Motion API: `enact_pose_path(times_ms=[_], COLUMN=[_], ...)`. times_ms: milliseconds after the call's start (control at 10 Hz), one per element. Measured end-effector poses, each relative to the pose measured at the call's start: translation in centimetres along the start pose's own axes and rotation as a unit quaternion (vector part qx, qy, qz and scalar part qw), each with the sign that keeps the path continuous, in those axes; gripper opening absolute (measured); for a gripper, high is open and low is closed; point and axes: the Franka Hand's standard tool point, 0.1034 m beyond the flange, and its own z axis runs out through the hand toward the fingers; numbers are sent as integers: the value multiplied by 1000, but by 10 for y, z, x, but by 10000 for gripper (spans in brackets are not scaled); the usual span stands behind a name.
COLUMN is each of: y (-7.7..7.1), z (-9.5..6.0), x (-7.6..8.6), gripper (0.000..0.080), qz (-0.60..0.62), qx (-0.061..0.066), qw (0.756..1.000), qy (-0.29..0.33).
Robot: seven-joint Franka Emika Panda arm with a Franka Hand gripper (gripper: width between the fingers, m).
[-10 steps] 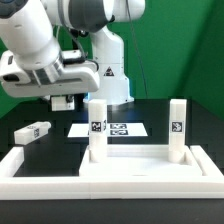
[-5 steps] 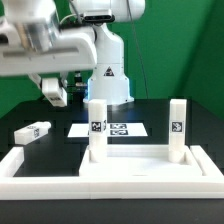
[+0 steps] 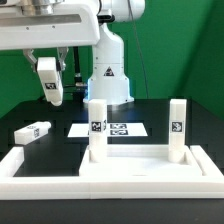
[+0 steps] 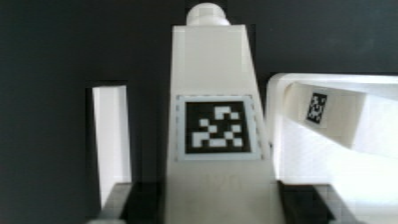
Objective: Assemble desk
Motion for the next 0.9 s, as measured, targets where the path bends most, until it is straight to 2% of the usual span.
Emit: enact_pose_path(times_ms=[100,200,300,400,600,700,800,900], y=[-12,-26,-37,-52,-93,-107,-106,-103], z=[4,-5,-25,-36,-31,-24,-15,-16], x=[12,27,48,60,56,49,40,41], gripper=[290,290,290,290,290,290,290,290], qz=[-10,-14,0,10,41,57,40,42], qx=[-19,-18,-13,-7,7,9,0,-7], qw=[999,998,995,989,976,961,958,954], qy=[37,61,97,148,215,270,282,296])
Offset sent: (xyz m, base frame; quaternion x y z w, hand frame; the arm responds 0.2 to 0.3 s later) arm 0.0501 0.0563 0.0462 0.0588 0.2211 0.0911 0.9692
